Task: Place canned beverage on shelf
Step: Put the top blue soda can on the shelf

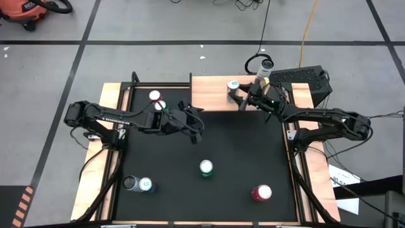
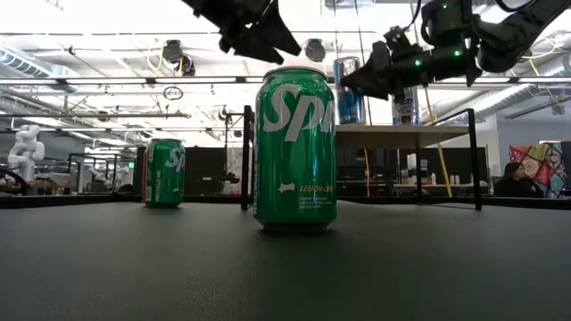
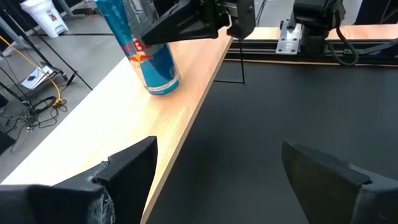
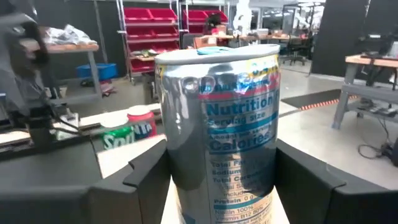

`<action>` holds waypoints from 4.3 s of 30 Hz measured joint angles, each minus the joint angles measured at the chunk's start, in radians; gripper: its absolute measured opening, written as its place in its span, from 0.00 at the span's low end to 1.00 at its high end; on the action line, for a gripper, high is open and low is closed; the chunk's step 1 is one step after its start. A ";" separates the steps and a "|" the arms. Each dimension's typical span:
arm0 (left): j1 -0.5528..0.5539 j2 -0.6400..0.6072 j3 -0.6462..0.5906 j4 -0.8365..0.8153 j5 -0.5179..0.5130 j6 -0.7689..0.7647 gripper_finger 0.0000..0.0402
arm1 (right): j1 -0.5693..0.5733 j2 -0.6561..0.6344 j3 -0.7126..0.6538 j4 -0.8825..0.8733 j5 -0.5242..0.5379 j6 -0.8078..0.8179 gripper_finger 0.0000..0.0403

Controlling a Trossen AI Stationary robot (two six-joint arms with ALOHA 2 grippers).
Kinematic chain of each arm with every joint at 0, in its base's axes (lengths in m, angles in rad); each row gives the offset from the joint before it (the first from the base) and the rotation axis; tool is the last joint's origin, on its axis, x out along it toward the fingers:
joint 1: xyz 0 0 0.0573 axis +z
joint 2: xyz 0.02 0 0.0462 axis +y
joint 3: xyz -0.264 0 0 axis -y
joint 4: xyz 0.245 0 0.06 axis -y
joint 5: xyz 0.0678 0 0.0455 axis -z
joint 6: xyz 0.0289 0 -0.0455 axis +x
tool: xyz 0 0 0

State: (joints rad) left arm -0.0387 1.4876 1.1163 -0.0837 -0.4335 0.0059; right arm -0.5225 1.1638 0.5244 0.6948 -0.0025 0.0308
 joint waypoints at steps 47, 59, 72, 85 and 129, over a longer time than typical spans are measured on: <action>0.066 0.002 -0.048 0.106 0.009 -0.026 0.84 | -0.026 -0.012 0.865 -1.393 -0.077 -0.107 0.83; 0.065 0.003 -0.109 0.157 0.011 -0.053 0.83 | -0.055 0.290 1.228 -1.758 -0.044 -0.103 0.85; 0.066 0.003 -0.109 0.157 0.010 -0.053 0.84 | -0.059 0.403 1.312 -1.850 -0.026 -0.069 0.85; 0.066 0.003 -0.109 0.155 0.010 -0.053 0.83 | -0.059 0.413 1.312 -1.873 -0.033 -0.092 0.76; 0.066 0.003 -0.108 0.142 0.009 -0.052 0.83 | -0.255 0.467 1.423 -1.990 -0.167 -0.445 0.58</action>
State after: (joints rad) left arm 0.0269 1.4910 1.0080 0.0582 -0.4247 -0.0461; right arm -0.7775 1.6306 1.9476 -1.2955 -0.1694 -0.4145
